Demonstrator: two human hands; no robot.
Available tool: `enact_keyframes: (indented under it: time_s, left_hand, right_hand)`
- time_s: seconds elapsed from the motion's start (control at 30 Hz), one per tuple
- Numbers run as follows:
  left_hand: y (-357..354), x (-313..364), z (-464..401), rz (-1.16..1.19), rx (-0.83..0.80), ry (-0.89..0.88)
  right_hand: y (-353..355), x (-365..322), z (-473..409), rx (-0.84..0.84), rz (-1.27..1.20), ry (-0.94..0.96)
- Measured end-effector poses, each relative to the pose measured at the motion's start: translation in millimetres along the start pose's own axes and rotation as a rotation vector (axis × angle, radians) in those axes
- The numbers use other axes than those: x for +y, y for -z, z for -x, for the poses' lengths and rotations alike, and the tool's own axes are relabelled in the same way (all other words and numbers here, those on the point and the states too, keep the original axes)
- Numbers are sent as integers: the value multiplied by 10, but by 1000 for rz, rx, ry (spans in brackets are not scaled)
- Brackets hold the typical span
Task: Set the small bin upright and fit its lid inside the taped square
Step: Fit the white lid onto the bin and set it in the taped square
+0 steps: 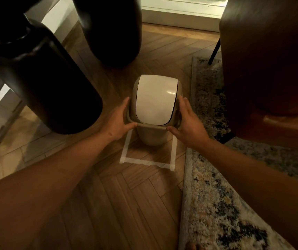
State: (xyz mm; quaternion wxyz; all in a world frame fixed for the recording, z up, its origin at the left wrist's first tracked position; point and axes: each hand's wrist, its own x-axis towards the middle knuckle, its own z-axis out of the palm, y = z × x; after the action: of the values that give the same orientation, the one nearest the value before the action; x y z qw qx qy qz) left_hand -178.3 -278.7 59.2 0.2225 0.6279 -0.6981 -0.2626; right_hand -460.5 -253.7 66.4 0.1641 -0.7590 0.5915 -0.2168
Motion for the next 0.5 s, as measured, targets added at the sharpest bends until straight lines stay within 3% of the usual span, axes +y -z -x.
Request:
enact_keyframes:
  time_s: [0.5]
  left_hand:
    - [-24, -19, -28, -24, -7, -34]
  right_hand:
    - [-19, -17, 22, -36, 8, -22]
